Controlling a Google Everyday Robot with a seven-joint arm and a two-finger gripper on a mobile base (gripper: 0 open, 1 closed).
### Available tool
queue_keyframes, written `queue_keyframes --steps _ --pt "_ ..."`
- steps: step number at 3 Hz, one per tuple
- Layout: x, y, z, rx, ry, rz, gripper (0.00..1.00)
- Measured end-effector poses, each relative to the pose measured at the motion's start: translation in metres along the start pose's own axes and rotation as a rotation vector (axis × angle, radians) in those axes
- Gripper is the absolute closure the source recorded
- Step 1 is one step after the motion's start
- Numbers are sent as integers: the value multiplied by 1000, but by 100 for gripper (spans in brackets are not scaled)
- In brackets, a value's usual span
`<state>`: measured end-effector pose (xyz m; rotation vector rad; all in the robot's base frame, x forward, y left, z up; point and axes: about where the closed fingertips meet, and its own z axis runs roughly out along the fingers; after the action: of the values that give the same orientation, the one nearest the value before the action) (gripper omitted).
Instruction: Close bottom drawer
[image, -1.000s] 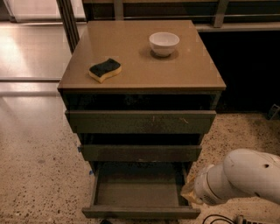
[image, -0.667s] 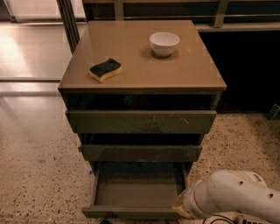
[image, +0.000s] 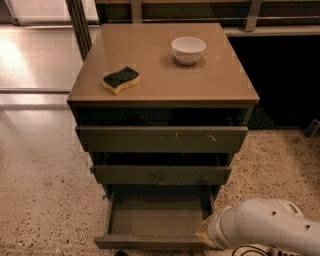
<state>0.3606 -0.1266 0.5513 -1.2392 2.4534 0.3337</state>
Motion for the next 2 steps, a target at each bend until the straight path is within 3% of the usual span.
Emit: queue_keyframes --steps 1,2 --pt "1 4 9 -47 -25 37 100" --pt "7 5 41 -135 -91 126 100"
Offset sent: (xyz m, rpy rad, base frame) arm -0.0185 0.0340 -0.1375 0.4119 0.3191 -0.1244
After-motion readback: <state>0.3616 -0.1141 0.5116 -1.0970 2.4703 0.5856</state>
